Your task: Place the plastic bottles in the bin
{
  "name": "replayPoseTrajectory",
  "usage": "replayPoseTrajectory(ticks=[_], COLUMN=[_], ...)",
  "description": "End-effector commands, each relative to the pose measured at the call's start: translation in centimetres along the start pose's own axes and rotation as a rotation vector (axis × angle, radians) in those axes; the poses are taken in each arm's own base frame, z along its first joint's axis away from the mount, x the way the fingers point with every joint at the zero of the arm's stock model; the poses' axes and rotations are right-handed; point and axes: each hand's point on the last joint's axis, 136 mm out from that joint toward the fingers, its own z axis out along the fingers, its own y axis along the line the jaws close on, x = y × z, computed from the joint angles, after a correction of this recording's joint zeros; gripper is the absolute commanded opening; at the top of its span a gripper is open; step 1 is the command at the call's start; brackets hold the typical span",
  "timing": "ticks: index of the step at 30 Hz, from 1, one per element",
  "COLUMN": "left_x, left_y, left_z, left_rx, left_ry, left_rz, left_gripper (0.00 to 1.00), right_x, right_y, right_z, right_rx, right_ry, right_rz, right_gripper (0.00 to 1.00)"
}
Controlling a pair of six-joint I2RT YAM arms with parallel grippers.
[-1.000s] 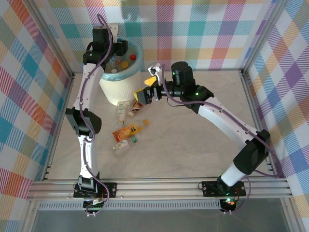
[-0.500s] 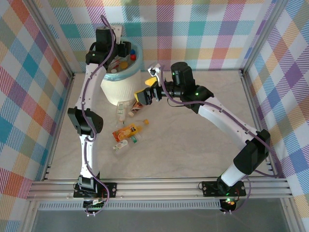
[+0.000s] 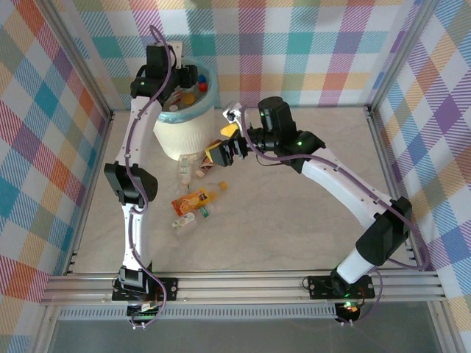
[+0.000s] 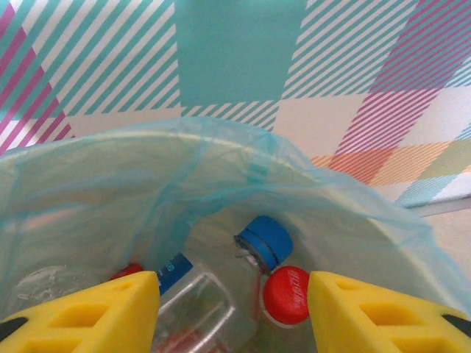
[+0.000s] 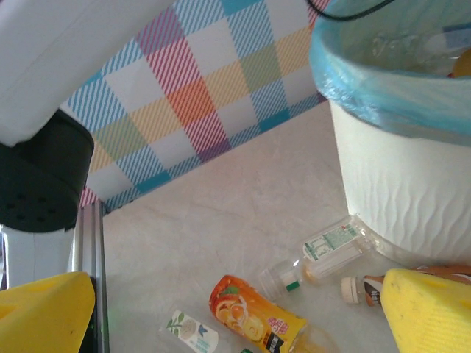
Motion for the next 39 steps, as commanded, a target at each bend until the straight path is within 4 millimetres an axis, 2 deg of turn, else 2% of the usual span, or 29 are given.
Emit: replayPoseTrajectory(ticks=[1,3,5,8,12,16,18,21,26,29,32,39], left_x=[-8.3,-9.5,-9.7,-8.2,-3.4,2.5,5.6,10.5,18.9,22.5,25.0,28.2], left_y=[-1.8,-2.3,-2.9,-4.1,-6.0,-8.0,-8.1,-7.2,-5.8,-5.8,-6.3,-8.6], left_z=[-9.0,-11.8,-14.4,-17.8,-21.6,-25.4,-26.7,-28.0,-27.4,-26.4,-25.0,-20.7], left_rx=[0.050,0.056,0.062,0.068,0.084,0.142,0.156,0.136,0.095,0.094,0.107,0.148], left_ry=[-0.213,-0.238,-0.232,-0.166,-0.050,0.034,0.086,0.179,0.365,0.453,0.514,0.630], left_rz=[-0.026,-0.027,-0.018,0.023,0.110,0.173,0.182,0.168,0.137,0.145,0.177,0.296], left_gripper=[0.57,0.57,0.57,0.58,0.60,0.62,0.62,0.62,0.63,0.65,0.65,0.70], right_x=[1.3,2.2,3.3,4.0,5.7,8.2,9.2,11.2,14.7,16.1,18.3,22.3], right_y=[2.3,3.0,3.7,2.3,0.7,-0.2,-0.6,-2.0,-4.7,-6.0,-7.1,-7.9], right_z=[0.0,0.1,0.2,0.2,-0.2,0.4,0.7,1.2,2.2,2.0,1.9,1.8], right_rx=[-0.082,-0.097,-0.111,-0.010,0.101,0.143,0.163,0.225,0.293,0.325,0.346,0.369], right_ry=[0.047,0.074,0.109,0.145,0.205,0.256,0.270,0.271,0.274,0.275,0.298,0.348], right_rz=[-0.094,-0.140,-0.171,-0.094,0.067,0.262,0.351,0.507,0.754,0.805,0.869,0.972], right_gripper=[0.99,0.98,0.97,0.94,0.92,0.88,0.86,0.86,0.83,0.82,0.81,0.80])
